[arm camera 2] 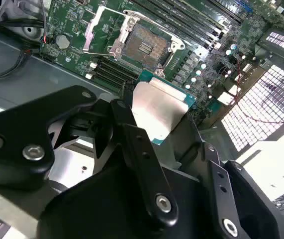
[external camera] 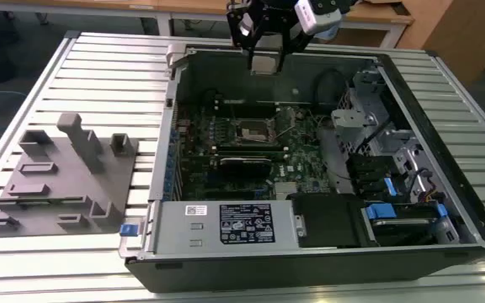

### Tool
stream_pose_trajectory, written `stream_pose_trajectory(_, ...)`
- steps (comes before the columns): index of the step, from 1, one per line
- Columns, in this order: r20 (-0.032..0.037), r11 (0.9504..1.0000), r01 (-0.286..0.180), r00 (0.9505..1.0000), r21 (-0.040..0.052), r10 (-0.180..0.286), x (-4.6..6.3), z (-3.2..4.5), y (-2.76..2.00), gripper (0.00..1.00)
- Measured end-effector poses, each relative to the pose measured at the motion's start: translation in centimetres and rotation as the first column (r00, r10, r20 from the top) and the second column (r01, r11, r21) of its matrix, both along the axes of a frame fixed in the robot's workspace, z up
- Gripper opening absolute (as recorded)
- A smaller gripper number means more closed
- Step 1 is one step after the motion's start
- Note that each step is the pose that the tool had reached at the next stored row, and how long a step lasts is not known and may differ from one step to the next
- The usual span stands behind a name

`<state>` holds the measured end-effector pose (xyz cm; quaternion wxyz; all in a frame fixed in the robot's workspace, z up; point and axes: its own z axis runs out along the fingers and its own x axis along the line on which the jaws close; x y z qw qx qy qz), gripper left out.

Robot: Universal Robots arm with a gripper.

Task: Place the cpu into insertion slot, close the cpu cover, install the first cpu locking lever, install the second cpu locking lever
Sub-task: 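Place the cpu into insertion slot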

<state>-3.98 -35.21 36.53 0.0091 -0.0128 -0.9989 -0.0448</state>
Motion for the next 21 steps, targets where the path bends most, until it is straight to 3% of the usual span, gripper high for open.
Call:
stream_pose_trajectory(9, -0.0012, 1.0, 0.0, 1.0, -0.0001, 0.0, 0.0, 0.0, 0.0, 0.54)
stream_pose_trajectory(11, -0.023, 1.0, 0.0, 0.9997, 0.0, 0.0, 0.0, 0.0, 0.0, 0.54)
stream_pose_trajectory(21, -0.025, 1.0, 0.0, 0.9997, 0.0, 0.0, 0.0, -0.22, 0.0, 0.54)
